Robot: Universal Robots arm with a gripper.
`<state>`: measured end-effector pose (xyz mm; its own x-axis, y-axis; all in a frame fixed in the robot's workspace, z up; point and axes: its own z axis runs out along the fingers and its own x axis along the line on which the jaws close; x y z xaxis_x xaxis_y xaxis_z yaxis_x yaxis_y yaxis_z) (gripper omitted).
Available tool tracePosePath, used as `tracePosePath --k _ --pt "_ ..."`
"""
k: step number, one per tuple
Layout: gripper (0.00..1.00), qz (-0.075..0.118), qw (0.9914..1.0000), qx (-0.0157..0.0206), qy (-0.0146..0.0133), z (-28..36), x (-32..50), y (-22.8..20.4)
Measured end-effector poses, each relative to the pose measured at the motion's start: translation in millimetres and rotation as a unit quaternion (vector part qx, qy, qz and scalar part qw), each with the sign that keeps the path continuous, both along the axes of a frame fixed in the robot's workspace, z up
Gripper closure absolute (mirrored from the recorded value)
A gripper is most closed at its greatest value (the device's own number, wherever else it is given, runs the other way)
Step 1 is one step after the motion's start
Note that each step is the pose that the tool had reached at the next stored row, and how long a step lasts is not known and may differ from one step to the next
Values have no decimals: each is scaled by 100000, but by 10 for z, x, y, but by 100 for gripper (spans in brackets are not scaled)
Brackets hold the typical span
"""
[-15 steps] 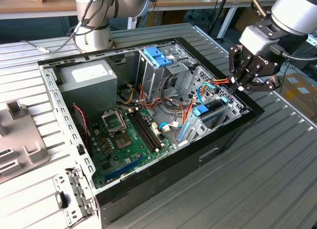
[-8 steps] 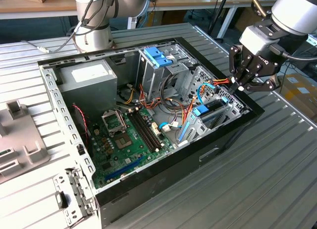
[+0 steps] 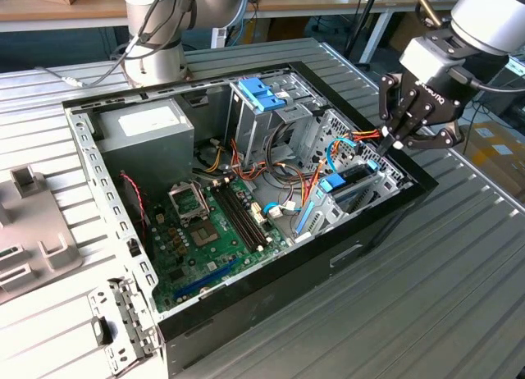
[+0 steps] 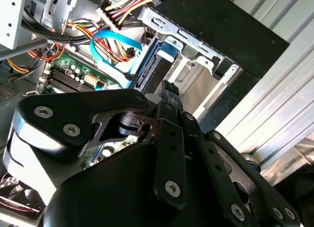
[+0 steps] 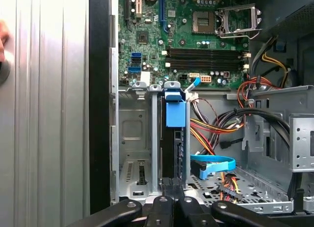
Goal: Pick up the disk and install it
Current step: 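Insert the first disk wire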
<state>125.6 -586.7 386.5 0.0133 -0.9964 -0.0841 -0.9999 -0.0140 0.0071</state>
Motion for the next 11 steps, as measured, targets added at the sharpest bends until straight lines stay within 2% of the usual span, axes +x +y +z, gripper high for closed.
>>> tracePosePath --k 4,11 --pt "89 86 100000 0 36 -10 11 30" --pt "89 139 100000 -5 34 -13 11 32"
